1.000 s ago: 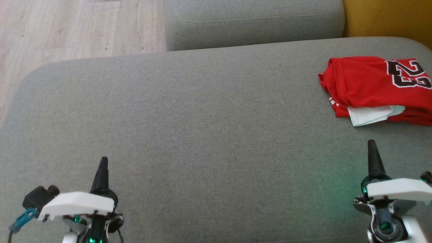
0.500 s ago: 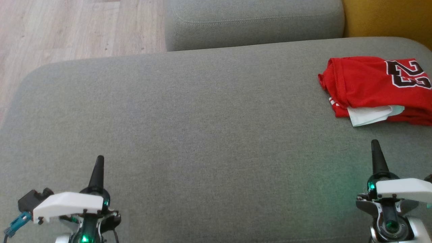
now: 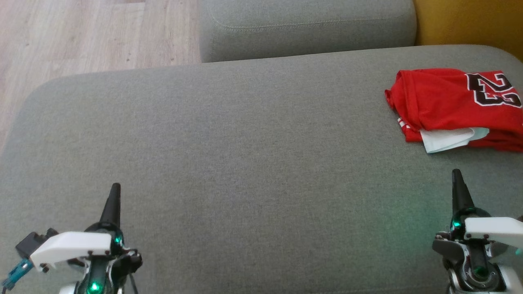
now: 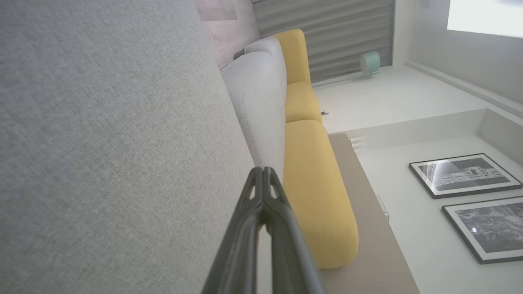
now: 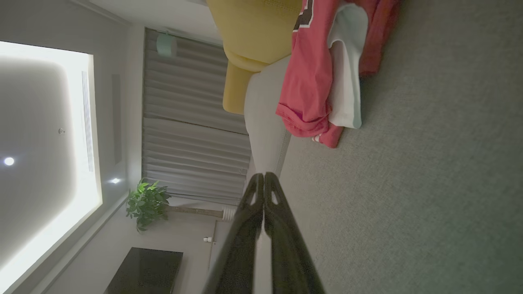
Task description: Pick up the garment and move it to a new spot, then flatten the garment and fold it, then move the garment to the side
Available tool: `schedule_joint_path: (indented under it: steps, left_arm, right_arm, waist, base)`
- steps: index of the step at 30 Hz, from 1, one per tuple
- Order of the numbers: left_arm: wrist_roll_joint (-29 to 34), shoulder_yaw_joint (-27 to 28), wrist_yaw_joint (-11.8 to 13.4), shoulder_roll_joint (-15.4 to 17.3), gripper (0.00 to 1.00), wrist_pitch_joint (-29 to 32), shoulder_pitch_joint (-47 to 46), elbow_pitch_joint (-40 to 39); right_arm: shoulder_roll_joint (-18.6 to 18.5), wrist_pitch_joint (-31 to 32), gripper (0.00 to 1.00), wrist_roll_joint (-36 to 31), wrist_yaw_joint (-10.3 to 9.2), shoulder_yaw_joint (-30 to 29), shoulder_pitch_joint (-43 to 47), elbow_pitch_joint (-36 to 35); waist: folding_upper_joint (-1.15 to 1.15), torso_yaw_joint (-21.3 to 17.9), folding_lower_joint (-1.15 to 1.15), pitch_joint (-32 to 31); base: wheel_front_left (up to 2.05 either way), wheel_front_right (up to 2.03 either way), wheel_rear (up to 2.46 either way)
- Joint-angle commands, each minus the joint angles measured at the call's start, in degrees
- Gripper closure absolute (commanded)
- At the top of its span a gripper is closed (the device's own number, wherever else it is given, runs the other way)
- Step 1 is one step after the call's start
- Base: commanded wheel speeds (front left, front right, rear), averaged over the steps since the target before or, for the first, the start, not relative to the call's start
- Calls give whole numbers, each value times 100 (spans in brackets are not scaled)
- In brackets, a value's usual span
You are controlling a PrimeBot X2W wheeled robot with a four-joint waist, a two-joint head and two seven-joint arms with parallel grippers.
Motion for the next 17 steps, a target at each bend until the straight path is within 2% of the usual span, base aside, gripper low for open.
schedule_joint_path:
  steps: [1,17]
  left_arm:
    - [-200,198,-61,41,100,73,-312,-220]
    - [-1237,391,-208,42,100,343,-342,-242]
  right_arm:
    - [6,70,100,178,-4,35,-222,-242]
    - [122,335,100,1061,-4,-158,-219,-323]
  waist:
    - [0,0,0,-1]
    - [0,-5,0,-8]
  base:
    - [0,0,0]
    - [0,0,0]
